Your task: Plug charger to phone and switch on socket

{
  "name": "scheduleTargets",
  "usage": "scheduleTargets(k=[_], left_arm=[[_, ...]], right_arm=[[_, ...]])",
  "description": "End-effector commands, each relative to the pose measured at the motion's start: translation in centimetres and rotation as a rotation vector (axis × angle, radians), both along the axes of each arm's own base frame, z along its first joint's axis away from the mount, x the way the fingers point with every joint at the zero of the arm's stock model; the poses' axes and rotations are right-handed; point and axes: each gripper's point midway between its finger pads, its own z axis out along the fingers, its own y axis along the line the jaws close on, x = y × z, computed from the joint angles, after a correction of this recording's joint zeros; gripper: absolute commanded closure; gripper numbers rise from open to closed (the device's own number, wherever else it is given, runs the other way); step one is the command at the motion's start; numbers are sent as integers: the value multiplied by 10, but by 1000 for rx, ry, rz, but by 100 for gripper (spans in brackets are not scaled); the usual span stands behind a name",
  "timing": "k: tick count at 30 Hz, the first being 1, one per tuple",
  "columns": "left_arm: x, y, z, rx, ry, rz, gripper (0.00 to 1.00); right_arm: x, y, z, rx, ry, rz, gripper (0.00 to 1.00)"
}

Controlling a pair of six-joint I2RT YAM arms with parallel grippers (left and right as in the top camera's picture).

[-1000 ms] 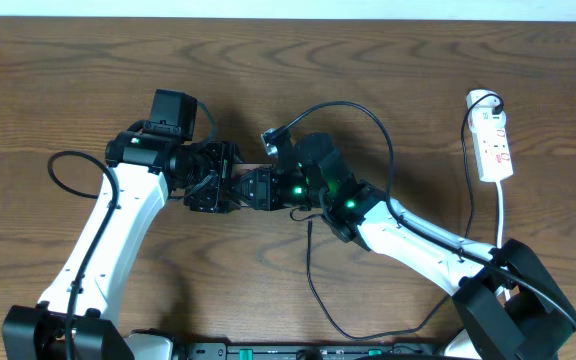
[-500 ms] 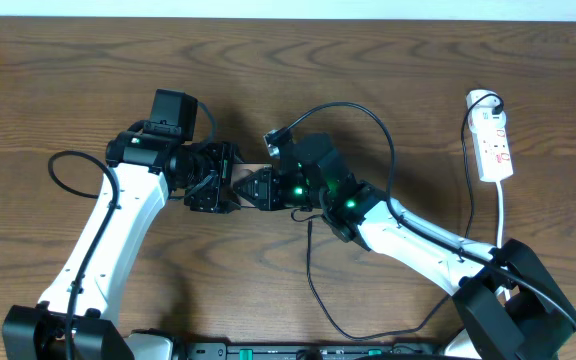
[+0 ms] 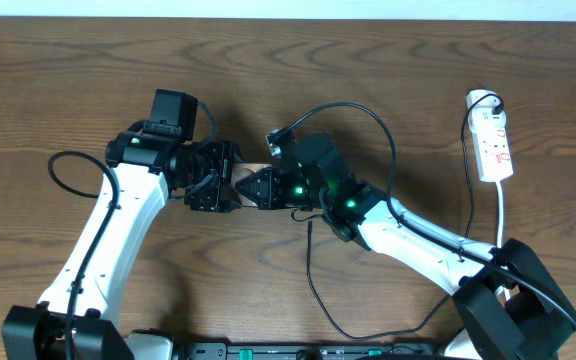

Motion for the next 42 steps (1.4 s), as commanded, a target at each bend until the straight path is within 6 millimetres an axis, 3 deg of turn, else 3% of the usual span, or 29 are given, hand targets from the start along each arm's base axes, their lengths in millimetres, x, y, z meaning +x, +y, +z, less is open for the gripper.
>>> scheduleTargets(k=[1, 4, 6, 10, 15, 26, 35, 42], left_arm=[[-5, -11, 13, -52, -19, -32, 93], [-5, -11, 13, -51, -19, -32, 91], [-5, -11, 12, -47, -20, -31, 73], [-4, -9, 11, -36, -23, -30, 48], [-3, -6, 10, -6, -50, -62, 32], [-3, -6, 10, 1, -71, -97, 16], [-2, -5, 10, 13, -102, -147, 11], [4, 9, 10, 52, -192, -260, 10]], right_arm=[[-4, 7, 8, 17, -33, 37, 99], [-4, 7, 8, 17, -33, 37, 99], [-4, 7, 8, 17, -33, 37, 99], [-3, 5, 8, 20, -30, 37, 99], [0, 1, 6, 13, -21, 28, 99], [8, -10, 0, -9, 5, -1, 99], [15, -21, -7, -36, 17, -22, 99], [27, -39, -14, -64, 42, -65, 99]])
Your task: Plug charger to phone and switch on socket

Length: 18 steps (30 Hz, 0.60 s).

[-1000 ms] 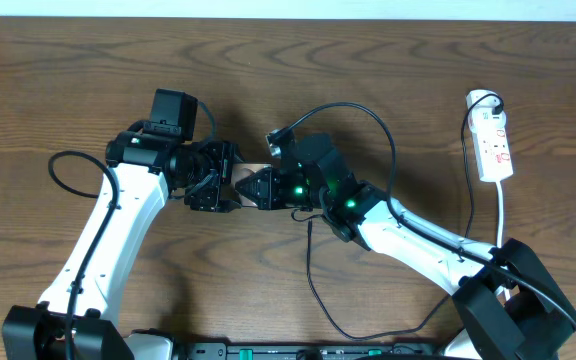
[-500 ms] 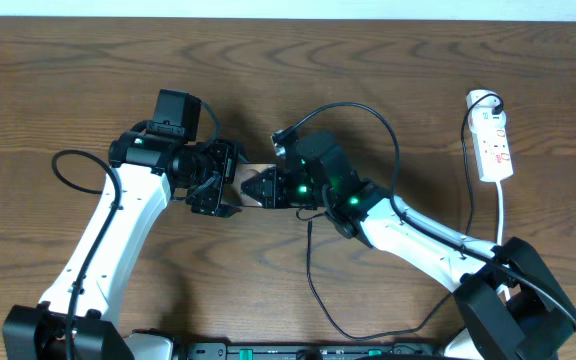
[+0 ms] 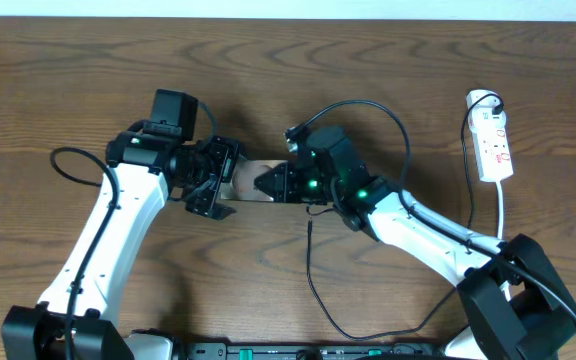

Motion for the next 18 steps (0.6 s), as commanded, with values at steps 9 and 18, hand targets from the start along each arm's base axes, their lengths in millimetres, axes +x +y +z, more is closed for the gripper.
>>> scheduleTargets(k=[9, 18], left_arm=[[13, 32, 6, 116, -204, -209, 9], [24, 28, -5, 114, -247, -285, 9]], right_arm=[[27, -39, -2, 1, 52, -68, 99], [42, -59, 0, 23, 74, -120, 99]])
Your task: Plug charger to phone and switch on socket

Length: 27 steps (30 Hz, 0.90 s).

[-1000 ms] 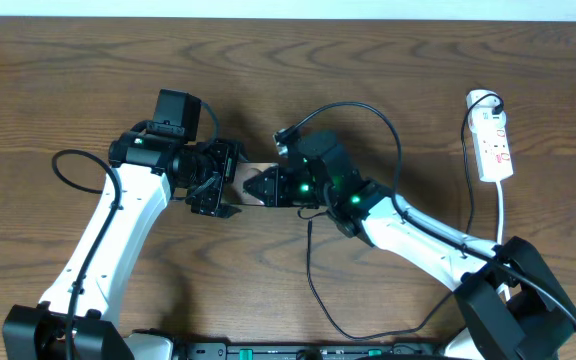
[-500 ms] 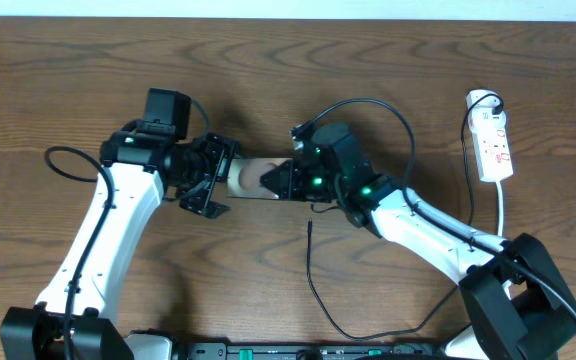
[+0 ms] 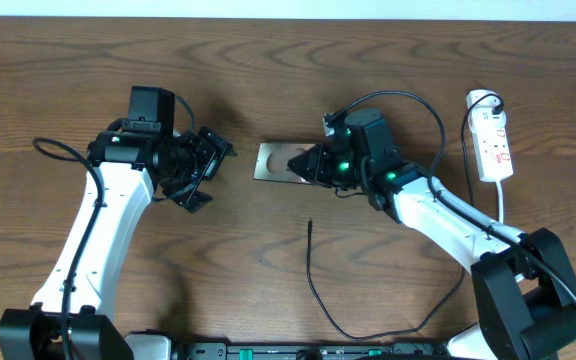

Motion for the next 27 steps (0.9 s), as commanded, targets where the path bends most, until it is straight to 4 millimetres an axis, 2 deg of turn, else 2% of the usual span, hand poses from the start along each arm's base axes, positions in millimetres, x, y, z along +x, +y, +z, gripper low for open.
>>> scheduleTargets(k=[1, 6, 13, 17, 21, 27], left_arm=[[8, -8, -4, -31, -54, -92, 9], [20, -30, -3, -164, -140, -147, 9], [19, -38, -13, -223, -163, -160, 9], [28, -50, -3, -312, -250, -196, 9], [36, -53, -2, -365, -272, -146, 9], [34, -54, -14, -410, -233, -71, 9]], right_arm=[[5, -3, 11, 40, -5, 10, 99], [12, -12, 11, 40, -6, -16, 99], [27, -33, 11, 52, 14, -88, 99], [34, -44, 11, 86, 88, -170, 99], [40, -48, 15, 131, 147, -234, 99], [50, -44, 29, 226, 199, -310, 99]])
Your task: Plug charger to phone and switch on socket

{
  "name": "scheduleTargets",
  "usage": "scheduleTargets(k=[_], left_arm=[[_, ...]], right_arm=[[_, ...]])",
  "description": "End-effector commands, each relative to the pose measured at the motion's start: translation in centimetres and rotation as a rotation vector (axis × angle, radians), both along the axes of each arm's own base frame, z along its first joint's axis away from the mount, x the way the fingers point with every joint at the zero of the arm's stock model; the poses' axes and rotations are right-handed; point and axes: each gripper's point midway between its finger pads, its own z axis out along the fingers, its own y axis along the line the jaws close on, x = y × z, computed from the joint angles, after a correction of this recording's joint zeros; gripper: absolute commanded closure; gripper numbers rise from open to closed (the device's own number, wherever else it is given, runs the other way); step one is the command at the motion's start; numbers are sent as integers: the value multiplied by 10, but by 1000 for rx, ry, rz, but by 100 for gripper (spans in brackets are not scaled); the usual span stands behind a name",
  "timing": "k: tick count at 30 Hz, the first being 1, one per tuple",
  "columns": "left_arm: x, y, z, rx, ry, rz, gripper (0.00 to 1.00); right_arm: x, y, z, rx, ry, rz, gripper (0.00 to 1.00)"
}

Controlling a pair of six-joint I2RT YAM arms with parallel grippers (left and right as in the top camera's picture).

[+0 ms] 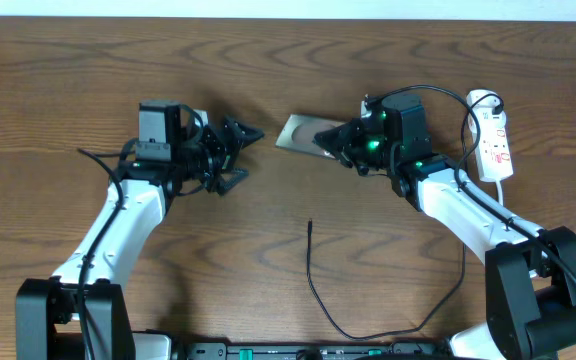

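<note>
The phone (301,132), a flat silver-grey slab, sits tilted above the table's middle, its right end in my right gripper (332,140), which is shut on it. My left gripper (241,152) stands open and empty a short way left of the phone, not touching it. The black charger cable (311,280) lies loose on the wood, its plug tip (310,225) pointing up, well below the phone. The white socket strip (494,140) lies at the far right, beyond the right arm.
A white plug (482,100) sits in the strip's top end, and a white lead (504,215) runs down from the strip. The black cable loops along the front edge and up under my right arm. A pale wall edge borders the table's far side.
The phone has gone up and to the right with my right gripper and is now tilted. My left gripper, still open, has shifted right and turned toward the phone.
Both grippers were close together on the phone at the table's middle. Then they stood at its two ends. Then the left gripper was open and apart on the left while the right kept the phone, which now sits farther back and right.
</note>
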Motion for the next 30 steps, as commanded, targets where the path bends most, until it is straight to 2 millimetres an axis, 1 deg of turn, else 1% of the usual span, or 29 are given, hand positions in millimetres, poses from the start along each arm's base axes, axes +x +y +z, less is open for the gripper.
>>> scheduleTargets(k=[1, 6, 11, 13, 18, 25, 30], left_arm=[[-4, -2, -7, -59, 76, 37, 9], [2, -3, -6, -114, 87, 89, 9], [13, -3, 3, -177, 50, 137, 9], [16, -2, 4, -189, 45, 158, 9], [19, 1, 1, -178, 56, 195, 9], [26, 9, -4, -145, 53, 254, 9], [30, 15, -8, -117, 48, 292, 9]], right_arm=[[4, 2, 13, 100, 87, -59, 99], [8, 2, 15, 145, 146, -124, 99], [12, 1, 15, 161, 178, -185, 99], [12, 6, 18, 182, 183, -187, 99], [12, 24, 31, 203, 119, -160, 99], [0, 51, 35, 203, 95, -130, 99], [-6, 67, 45, 227, 63, -104, 99]])
